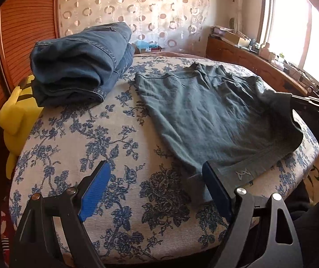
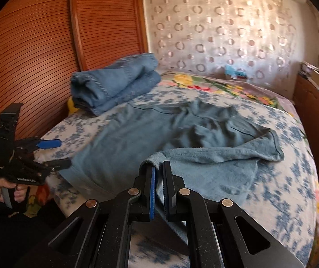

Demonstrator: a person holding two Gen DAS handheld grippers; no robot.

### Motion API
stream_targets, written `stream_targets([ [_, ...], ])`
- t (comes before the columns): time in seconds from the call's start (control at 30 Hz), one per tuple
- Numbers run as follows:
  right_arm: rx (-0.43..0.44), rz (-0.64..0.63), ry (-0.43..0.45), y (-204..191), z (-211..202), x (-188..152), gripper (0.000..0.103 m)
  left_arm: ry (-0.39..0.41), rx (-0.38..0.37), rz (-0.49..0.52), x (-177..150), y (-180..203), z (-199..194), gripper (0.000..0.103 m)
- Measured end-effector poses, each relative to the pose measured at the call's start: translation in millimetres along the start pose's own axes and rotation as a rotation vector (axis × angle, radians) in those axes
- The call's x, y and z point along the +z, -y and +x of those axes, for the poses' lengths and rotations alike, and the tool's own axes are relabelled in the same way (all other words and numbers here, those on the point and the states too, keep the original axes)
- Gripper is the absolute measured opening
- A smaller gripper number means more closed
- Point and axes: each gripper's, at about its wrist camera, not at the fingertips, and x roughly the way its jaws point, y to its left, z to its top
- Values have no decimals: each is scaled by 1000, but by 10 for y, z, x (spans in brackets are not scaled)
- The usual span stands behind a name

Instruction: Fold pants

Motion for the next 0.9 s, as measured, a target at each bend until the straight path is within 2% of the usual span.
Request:
stream_targets([
  [0.33, 100, -72, -33, -309, 339, 142, 6, 20, 42, -25, 37, -173, -82, 85],
  [0.73, 218, -147, -40, -615, 470, 256, 6, 40, 96, -63, 47, -428, -162, 85],
  [0.9, 267, -153, -90, -685, 602, 174, 6, 41, 110, -74, 34, -500, -180, 85],
])
